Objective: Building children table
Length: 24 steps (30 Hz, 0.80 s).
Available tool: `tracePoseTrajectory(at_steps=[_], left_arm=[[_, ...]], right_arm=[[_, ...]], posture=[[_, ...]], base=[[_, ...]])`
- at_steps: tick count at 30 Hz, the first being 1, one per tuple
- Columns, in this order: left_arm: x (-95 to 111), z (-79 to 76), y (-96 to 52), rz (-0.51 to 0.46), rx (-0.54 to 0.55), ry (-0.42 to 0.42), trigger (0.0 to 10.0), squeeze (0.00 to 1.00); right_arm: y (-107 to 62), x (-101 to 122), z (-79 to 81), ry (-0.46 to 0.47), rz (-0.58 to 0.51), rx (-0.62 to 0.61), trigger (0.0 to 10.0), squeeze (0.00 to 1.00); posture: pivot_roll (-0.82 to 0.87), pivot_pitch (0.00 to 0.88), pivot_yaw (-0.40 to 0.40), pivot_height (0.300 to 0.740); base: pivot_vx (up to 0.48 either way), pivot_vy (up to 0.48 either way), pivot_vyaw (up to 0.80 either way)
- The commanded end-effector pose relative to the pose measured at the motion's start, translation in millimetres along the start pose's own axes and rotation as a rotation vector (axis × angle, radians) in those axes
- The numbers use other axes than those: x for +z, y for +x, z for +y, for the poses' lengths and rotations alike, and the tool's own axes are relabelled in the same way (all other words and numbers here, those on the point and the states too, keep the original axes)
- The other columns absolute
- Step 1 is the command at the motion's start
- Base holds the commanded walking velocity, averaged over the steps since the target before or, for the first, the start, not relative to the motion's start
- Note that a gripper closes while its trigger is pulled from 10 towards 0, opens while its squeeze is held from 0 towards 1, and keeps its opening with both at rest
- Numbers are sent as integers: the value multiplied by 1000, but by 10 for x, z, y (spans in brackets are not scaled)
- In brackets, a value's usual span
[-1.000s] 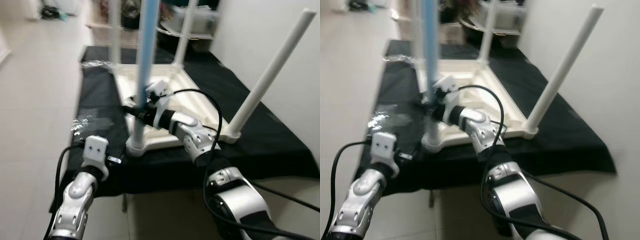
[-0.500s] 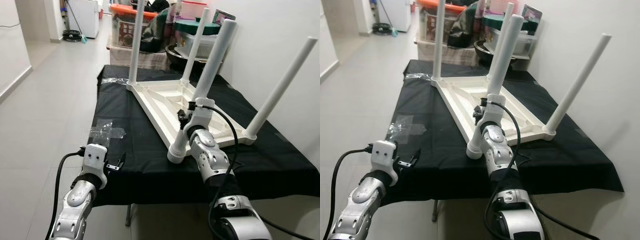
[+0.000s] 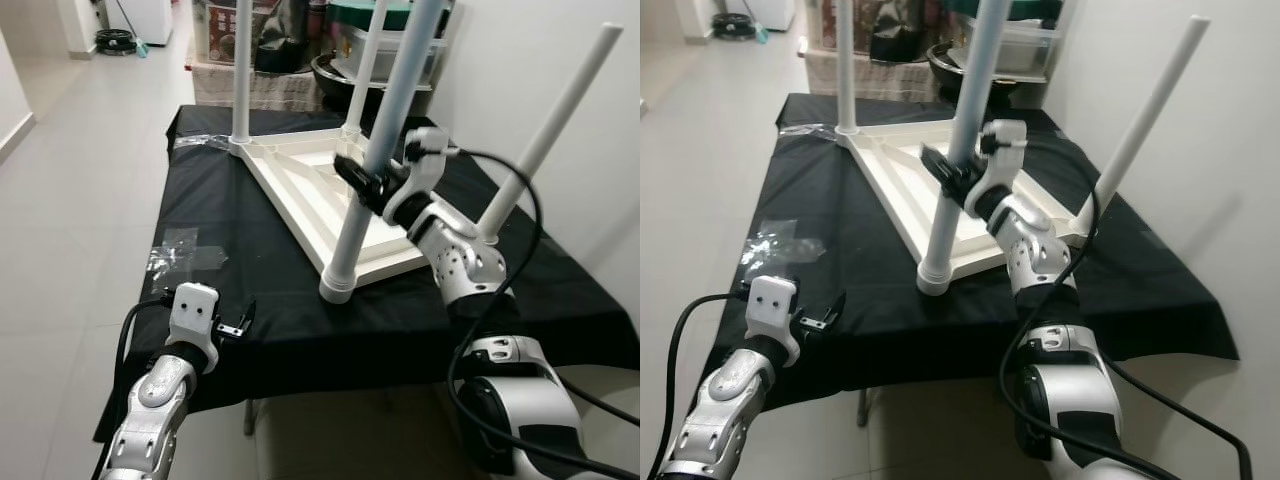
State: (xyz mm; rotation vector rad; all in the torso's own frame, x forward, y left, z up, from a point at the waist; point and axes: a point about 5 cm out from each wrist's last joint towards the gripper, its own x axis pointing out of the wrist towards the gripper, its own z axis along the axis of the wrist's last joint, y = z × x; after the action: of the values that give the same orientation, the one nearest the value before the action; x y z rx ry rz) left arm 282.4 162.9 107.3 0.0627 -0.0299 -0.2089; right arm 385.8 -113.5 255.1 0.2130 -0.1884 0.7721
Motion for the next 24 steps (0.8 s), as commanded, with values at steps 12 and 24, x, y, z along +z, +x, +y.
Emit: tracePoseTrajectory(at_steps=[12, 24], left_arm=[[-40, 12, -39, 14, 2, 11, 10000, 0], [-43, -16, -25, 17, -8, 11, 10000, 0]], right_arm=[[-141, -554, 661, -77, 178, 669, 0, 0], [-252, -1126, -157, -22, 520, -464, 0, 0]], posture=[[75, 0, -165, 740], [67, 0, -151, 740]], base=[[0, 0, 0], [0, 0, 0]])
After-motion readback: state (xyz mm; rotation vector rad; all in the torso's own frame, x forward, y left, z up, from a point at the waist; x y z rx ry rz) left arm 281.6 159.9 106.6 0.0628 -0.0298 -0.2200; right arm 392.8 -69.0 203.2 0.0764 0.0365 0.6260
